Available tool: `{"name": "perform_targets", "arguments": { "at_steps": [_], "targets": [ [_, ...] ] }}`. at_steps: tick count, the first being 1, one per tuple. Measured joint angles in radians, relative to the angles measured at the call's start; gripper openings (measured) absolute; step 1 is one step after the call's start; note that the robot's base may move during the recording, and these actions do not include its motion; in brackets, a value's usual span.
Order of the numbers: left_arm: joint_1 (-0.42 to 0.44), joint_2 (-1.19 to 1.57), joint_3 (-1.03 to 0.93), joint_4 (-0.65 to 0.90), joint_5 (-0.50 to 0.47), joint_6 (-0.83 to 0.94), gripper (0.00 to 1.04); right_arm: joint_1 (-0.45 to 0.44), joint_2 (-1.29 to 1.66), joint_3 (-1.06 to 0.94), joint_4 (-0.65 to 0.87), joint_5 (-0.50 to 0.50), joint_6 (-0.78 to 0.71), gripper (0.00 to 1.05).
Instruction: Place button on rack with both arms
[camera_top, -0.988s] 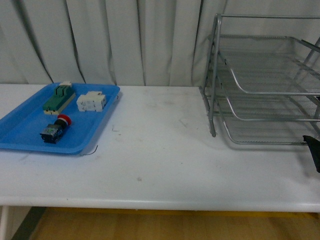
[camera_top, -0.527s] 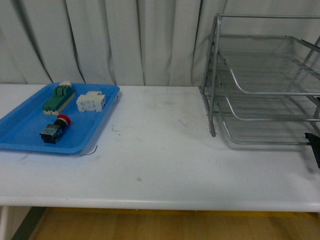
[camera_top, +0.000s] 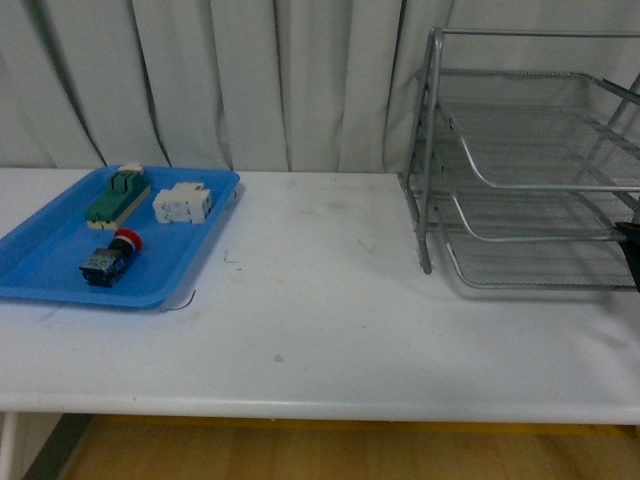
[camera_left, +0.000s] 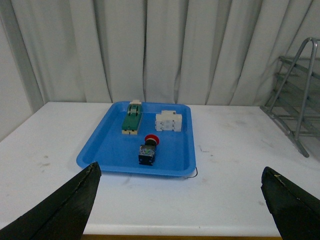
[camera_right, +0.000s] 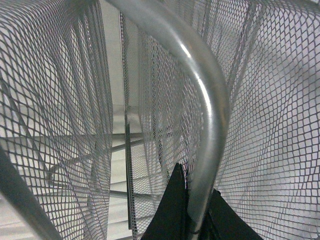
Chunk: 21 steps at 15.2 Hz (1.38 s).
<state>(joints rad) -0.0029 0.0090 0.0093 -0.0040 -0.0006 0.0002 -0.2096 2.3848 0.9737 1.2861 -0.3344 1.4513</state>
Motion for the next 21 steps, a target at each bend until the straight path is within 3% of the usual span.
{"name": "perform_targets", "arguments": {
  "at_steps": [5, 11, 12, 14, 15, 19, 20, 21],
  "targets": [
    [0.0, 0.0, 0.0, 0.0, 0.0, 0.0, 0.98, 0.002, -0.003, -0.043, 0.016, -0.003, 0.028, 0.03],
    [0.0, 0.0, 0.0, 0.0, 0.0, 0.0, 0.98, -0.032, -0.154, -0.354, 0.034, -0.008, 0.018, 0.03],
    [0.0, 0.0, 0.0, 0.0, 0.0, 0.0, 0.98, -0.083, -0.258, -0.539, -0.003, -0.042, -0.008, 0.69],
    [0.0, 0.0, 0.0, 0.0, 0.0, 0.0, 0.98, -0.085, -0.323, -0.557, -0.001, -0.044, -0.004, 0.94],
    [0.0, 0.0, 0.0, 0.0, 0.0, 0.0, 0.98, -0.08, -0.364, -0.574, 0.001, -0.047, -0.004, 1.0],
    [0.0, 0.0, 0.0, 0.0, 0.0, 0.0, 0.98, -0.043, -0.665, -0.743, 0.001, -0.06, 0.038, 0.98],
    [0.0, 0.0, 0.0, 0.0, 0.0, 0.0, 0.98, 0.013, -0.995, -0.788, -0.338, 0.085, -0.232, 0.84],
    [0.0, 0.0, 0.0, 0.0, 0.0, 0.0, 0.98, 0.055, -1.312, -0.803, -0.529, 0.153, -0.536, 0.71]
  ]
}}
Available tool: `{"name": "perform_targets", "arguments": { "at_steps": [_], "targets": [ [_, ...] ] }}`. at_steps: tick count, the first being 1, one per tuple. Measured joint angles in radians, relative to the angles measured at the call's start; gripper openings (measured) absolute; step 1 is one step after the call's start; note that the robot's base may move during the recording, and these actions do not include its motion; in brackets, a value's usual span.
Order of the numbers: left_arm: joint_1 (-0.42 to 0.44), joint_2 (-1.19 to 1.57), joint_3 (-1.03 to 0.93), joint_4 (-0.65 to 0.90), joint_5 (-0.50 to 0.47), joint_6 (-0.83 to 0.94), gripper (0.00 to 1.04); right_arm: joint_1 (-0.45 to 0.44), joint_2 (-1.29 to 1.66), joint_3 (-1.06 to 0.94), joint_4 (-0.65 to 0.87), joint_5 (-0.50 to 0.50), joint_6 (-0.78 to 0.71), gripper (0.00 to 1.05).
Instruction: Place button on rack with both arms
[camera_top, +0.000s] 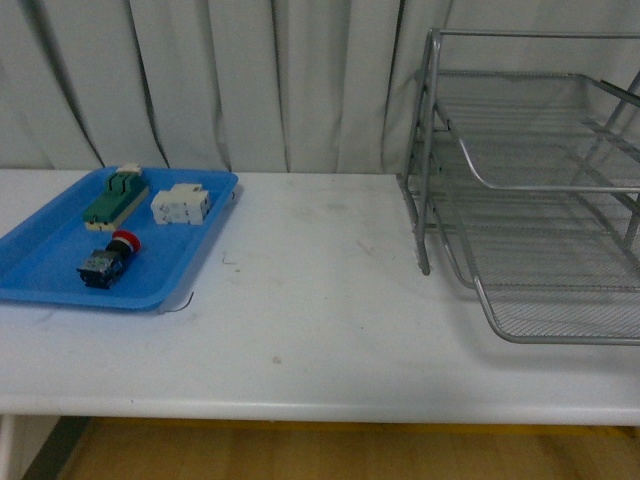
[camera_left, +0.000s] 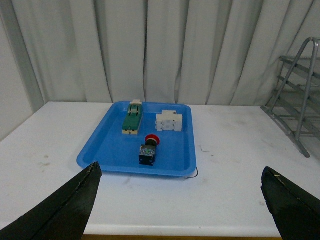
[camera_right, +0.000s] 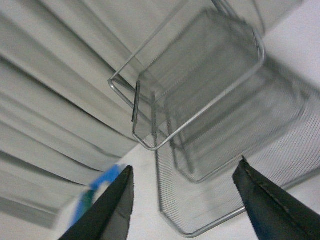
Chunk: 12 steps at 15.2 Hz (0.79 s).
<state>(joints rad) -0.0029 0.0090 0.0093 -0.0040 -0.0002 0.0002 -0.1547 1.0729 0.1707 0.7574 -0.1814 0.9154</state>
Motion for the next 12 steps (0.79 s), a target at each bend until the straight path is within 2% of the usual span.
{"name": "perform_targets", "arguments": {
  "at_steps": [2, 3, 4, 5, 12],
  "targets": [
    [0.0, 0.0, 0.0, 0.0, 0.0, 0.0, 0.98, 0.039, -0.51, -0.005, -0.433, 0.062, -0.595, 0.41],
    [0.0, 0.0, 0.0, 0.0, 0.0, 0.0, 0.98, 0.11, -0.678, -0.006, -0.586, 0.149, -0.745, 0.29],
    [0.0, 0.0, 0.0, 0.0, 0.0, 0.0, 0.98, 0.163, -0.863, -0.005, -0.748, 0.164, -0.836, 0.14],
    [0.0, 0.0, 0.0, 0.0, -0.001, 0.0, 0.98, 0.158, -0.947, -0.007, -0.785, 0.18, -0.87, 0.01],
    [0.0, 0.0, 0.0, 0.0, -0.001, 0.0, 0.98, 0.154, -1.006, -0.089, -0.768, 0.182, -0.909, 0.02]
  ]
}}
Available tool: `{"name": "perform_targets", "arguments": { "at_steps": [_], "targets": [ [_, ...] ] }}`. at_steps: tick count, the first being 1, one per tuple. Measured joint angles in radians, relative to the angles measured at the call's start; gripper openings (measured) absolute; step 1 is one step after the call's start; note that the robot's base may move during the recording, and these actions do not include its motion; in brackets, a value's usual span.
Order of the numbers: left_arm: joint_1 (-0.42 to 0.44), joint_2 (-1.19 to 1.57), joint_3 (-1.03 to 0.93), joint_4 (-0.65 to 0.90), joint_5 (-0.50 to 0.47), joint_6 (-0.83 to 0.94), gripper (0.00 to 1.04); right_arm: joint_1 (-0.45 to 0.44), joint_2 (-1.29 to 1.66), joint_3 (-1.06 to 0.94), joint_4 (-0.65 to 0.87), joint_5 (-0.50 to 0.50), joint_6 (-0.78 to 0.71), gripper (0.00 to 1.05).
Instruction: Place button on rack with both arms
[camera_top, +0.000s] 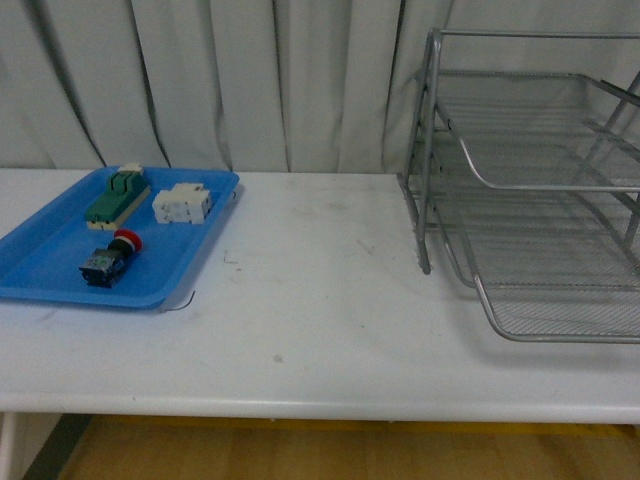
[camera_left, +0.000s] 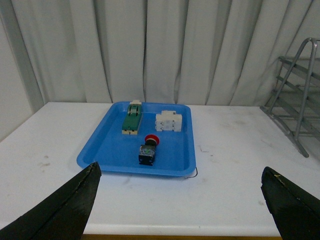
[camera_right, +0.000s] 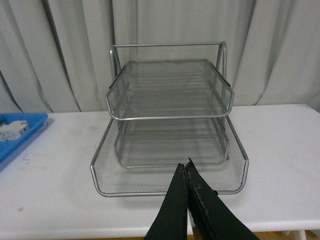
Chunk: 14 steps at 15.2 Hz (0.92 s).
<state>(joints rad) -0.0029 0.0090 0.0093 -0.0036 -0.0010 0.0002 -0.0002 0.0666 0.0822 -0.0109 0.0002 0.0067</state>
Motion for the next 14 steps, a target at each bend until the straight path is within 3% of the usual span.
{"name": "perform_targets", "arguments": {
  "at_steps": [10, 11, 14],
  "targets": [
    [0.0, 0.0, 0.0, 0.0, 0.0, 0.0, 0.98, 0.0, -0.063, -0.071, 0.007, 0.001, 0.0, 0.02],
    [0.0, 0.0, 0.0, 0.0, 0.0, 0.0, 0.98, 0.0, -0.063, -0.071, 0.007, 0.0, -0.002, 0.06],
    [0.0, 0.0, 0.0, 0.0, 0.0, 0.0, 0.98, 0.0, -0.063, -0.071, 0.007, 0.0, -0.002, 0.43]
  ]
}}
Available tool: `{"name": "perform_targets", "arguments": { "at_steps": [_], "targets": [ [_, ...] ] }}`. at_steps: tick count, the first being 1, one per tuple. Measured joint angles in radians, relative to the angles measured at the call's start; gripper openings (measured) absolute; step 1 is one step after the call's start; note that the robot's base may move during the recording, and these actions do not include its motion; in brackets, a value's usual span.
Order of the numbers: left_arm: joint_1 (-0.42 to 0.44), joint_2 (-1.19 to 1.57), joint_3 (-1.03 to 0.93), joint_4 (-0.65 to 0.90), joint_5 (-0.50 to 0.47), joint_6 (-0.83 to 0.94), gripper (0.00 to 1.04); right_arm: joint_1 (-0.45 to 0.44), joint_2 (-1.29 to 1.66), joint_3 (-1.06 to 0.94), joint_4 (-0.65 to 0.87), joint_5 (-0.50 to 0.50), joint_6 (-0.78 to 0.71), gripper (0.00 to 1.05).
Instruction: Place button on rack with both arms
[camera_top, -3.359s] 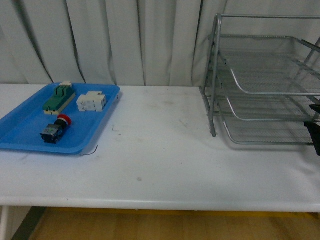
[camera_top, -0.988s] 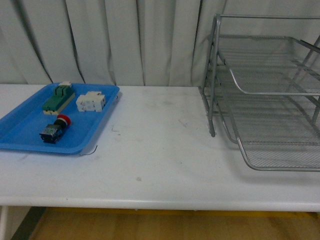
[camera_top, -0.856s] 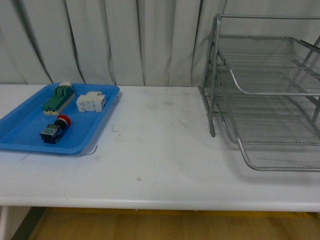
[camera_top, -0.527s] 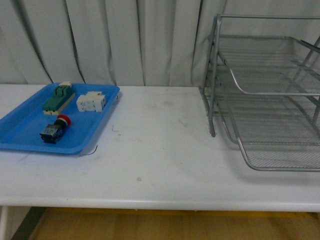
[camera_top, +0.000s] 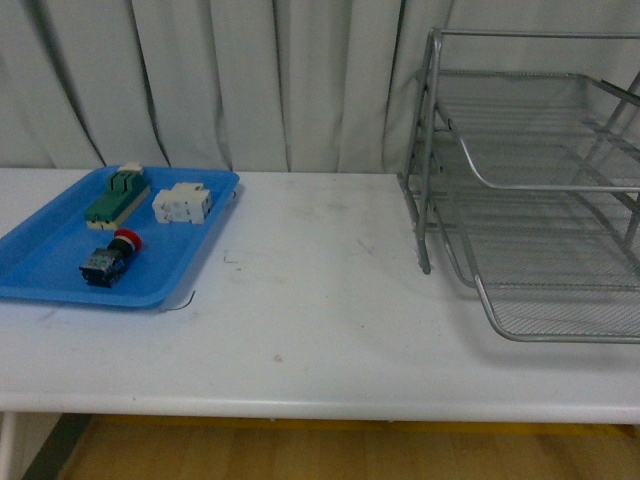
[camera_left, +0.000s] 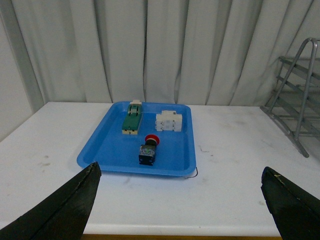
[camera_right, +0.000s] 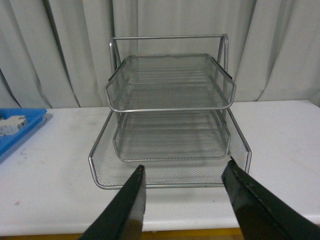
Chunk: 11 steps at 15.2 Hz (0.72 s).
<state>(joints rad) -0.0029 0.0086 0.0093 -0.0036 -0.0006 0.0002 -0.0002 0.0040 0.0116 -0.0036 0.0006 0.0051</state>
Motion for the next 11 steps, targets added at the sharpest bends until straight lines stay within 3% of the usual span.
{"name": "perform_targets", "arguments": {
  "at_steps": [4, 5, 6, 11],
  "targets": [
    [0.0, 0.0, 0.0, 0.0, 0.0, 0.0, 0.98, 0.0, 0.0, 0.0, 0.0, 0.0, 0.0, 0.96],
    [0.028, 0.071, 0.061, -0.17, 0.074, -0.03, 0.98, 0.0, 0.0, 0.0, -0.001, 0.0, 0.0, 0.99],
    [0.024, 0.298, 0.151, -0.178, 0.112, -0.069, 0.98, 0.0, 0.0, 0.0, 0.001, 0.0, -0.001, 0.98],
    [-0.164, 1.16, 0.493, 0.327, 0.092, -0.014, 0.98, 0.0, 0.0, 0.0, 0.0, 0.0, -0.001, 0.98]
  ]
}}
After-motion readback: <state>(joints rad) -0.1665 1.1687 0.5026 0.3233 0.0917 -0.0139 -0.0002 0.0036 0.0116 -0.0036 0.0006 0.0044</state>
